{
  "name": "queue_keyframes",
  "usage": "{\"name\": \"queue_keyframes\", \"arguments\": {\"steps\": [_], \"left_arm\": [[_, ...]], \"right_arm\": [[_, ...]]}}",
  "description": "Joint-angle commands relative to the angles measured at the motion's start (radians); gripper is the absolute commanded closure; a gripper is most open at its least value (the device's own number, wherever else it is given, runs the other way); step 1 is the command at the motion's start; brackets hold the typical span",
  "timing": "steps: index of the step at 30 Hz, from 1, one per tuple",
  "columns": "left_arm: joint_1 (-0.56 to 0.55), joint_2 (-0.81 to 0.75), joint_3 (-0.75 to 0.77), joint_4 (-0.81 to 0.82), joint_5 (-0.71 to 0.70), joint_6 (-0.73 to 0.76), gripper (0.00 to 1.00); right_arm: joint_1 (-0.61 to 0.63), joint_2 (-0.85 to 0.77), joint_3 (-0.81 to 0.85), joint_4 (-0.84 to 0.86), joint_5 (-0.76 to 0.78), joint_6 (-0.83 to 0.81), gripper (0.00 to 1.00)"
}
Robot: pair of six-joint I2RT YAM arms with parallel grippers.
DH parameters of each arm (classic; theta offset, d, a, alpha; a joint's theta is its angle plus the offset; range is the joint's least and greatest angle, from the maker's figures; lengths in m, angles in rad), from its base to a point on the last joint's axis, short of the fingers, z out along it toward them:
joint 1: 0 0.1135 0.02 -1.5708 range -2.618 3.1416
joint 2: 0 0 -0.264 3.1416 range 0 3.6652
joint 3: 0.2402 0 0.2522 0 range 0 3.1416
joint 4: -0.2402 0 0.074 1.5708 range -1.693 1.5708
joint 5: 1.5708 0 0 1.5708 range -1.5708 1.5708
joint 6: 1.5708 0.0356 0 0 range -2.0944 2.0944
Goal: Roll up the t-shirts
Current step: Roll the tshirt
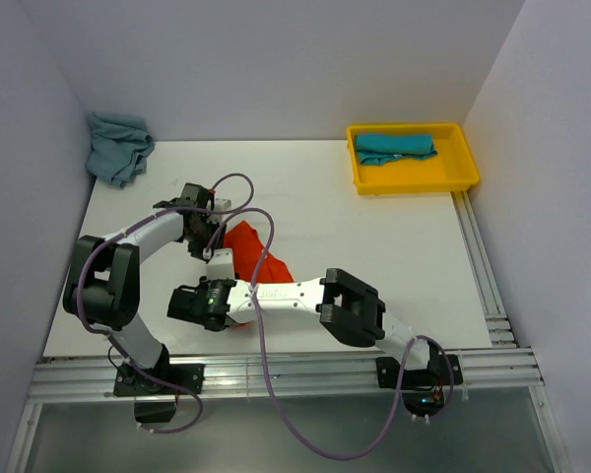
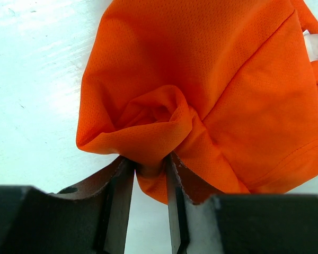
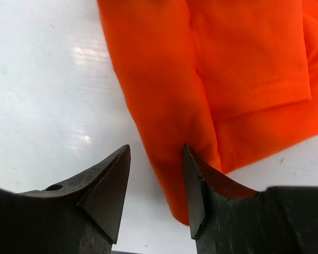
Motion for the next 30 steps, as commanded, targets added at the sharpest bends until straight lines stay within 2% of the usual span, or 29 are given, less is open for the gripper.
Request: {"name": "queue_keyframes", "arguments": {"steps": [1, 5, 24, 27, 28, 29, 30], "left_arm": [[-0.007, 0.016, 0.007, -0.022, -0.015, 0.011, 0.65], [-0.007, 0.016, 0.009, -0.02, -0.015, 0.013, 0.65], [-0.01, 0.012, 0.007, -0.022, -0.003, 0.016, 0.62], [-0.01, 0.01, 0.009, -0.023, -0.001, 0.016, 0.61], [-0.01, 0.009, 0.01, -0.025, -0.001, 0.018, 0.61], [-0.01, 0.009, 0.009, -0.023, 0.003, 0.018, 0.61], [-0.01, 0.003, 0.007, -0.025, 0.002, 0.018, 0.6]], "right_arm": [[0.008, -0.048, -0.05, -0.07, 0.009, 0.055, 0.48], [0.0, 0.014, -0.055, -0.083, -0.015, 0.07, 0.48], [0.009, 0.269, 0.239, -0.364, 0.003, -0.011, 0.43], [0.009, 0.286, 0.247, -0.38, -0.006, -0.024, 0.49], [0.009, 0.289, 0.244, -0.373, -0.012, -0.031, 0.54], [0.009, 0.291, 0.238, -0.366, -0.028, -0.037, 0.64], [0.009, 0.288, 0.224, -0.348, -0.037, -0.044, 0.66]]}}
